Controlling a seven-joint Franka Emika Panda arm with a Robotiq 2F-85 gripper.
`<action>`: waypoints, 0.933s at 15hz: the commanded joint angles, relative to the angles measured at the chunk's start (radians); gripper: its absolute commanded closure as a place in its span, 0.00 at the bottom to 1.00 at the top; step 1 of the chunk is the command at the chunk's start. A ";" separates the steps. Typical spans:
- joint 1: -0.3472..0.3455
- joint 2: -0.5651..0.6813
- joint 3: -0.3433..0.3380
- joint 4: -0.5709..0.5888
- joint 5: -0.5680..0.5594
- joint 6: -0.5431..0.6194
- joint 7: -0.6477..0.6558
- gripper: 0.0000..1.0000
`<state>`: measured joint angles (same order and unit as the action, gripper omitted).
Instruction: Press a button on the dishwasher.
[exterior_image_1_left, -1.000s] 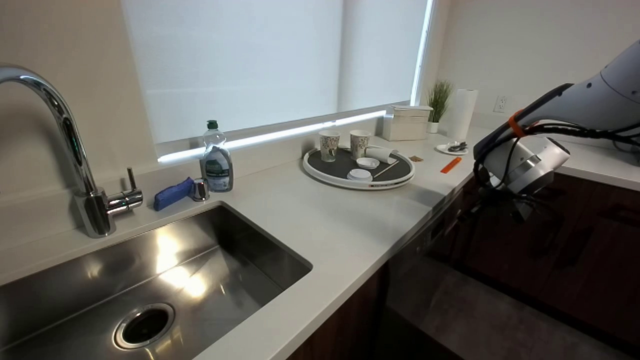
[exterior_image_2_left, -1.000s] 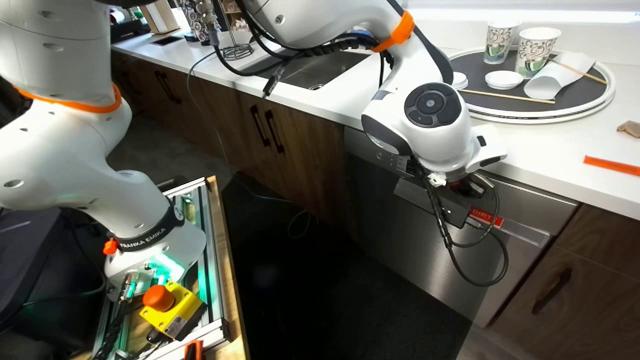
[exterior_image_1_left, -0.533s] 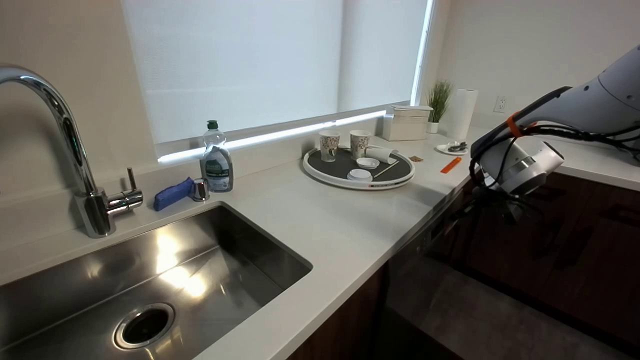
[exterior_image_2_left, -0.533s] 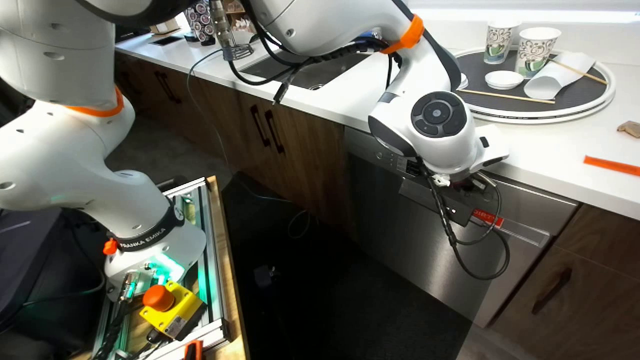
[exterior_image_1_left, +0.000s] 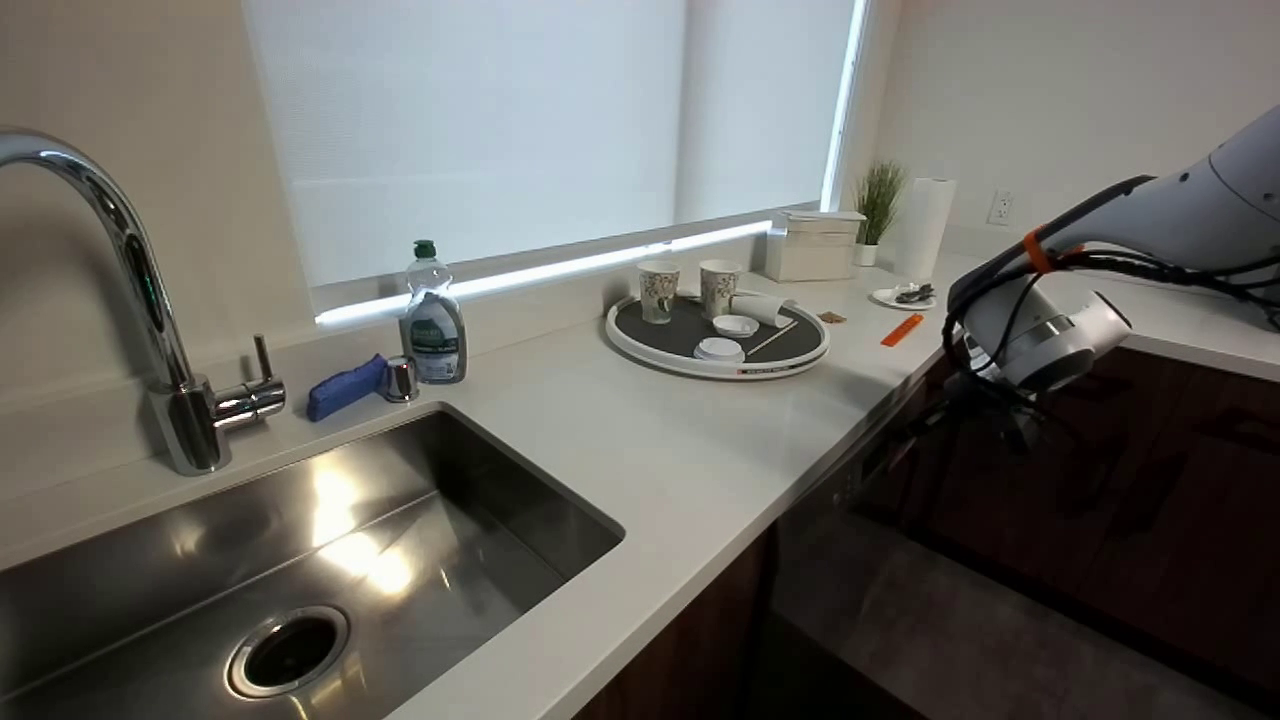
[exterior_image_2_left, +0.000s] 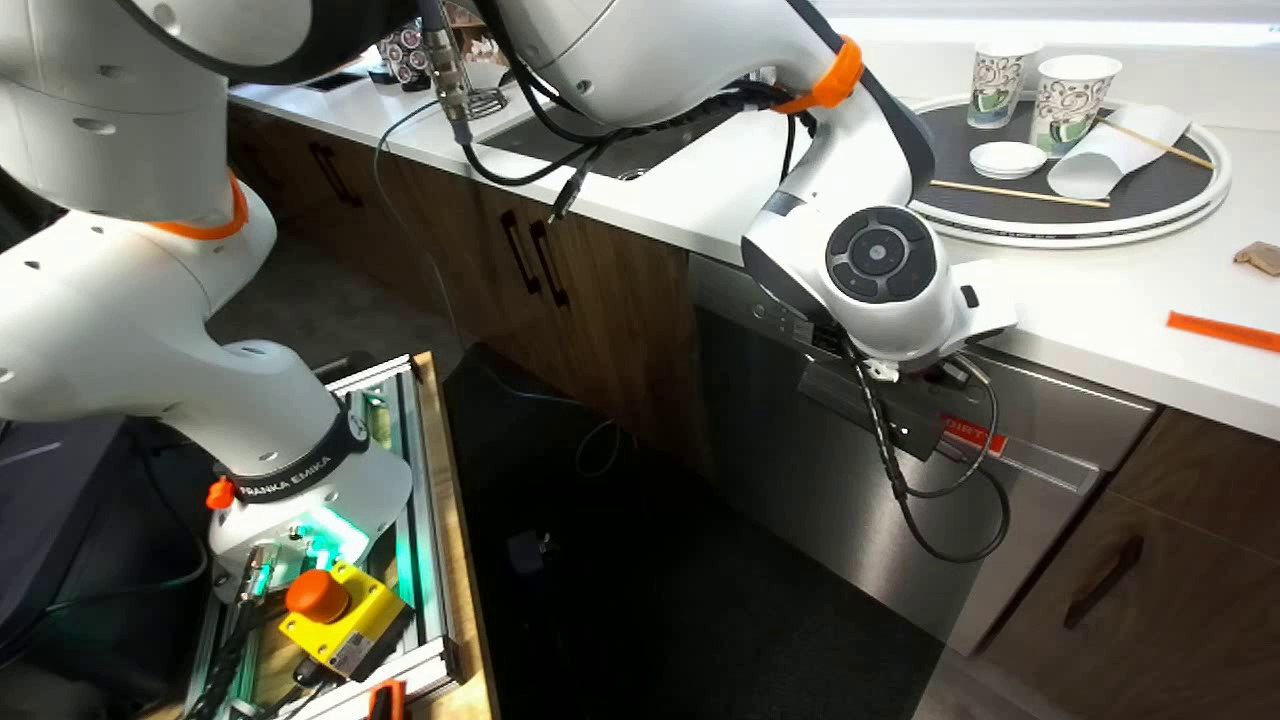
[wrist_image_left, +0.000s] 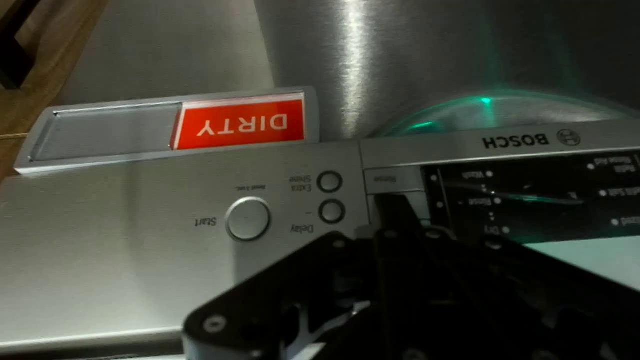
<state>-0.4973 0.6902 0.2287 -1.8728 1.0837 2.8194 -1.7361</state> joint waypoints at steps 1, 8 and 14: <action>-0.057 0.042 0.062 0.053 0.075 -0.015 -0.075 1.00; -0.106 0.008 0.099 0.022 0.085 -0.068 -0.062 1.00; -0.090 0.008 0.079 0.015 0.036 -0.095 -0.036 1.00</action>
<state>-0.5899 0.6975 0.3026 -1.8693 1.1372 2.7721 -1.7879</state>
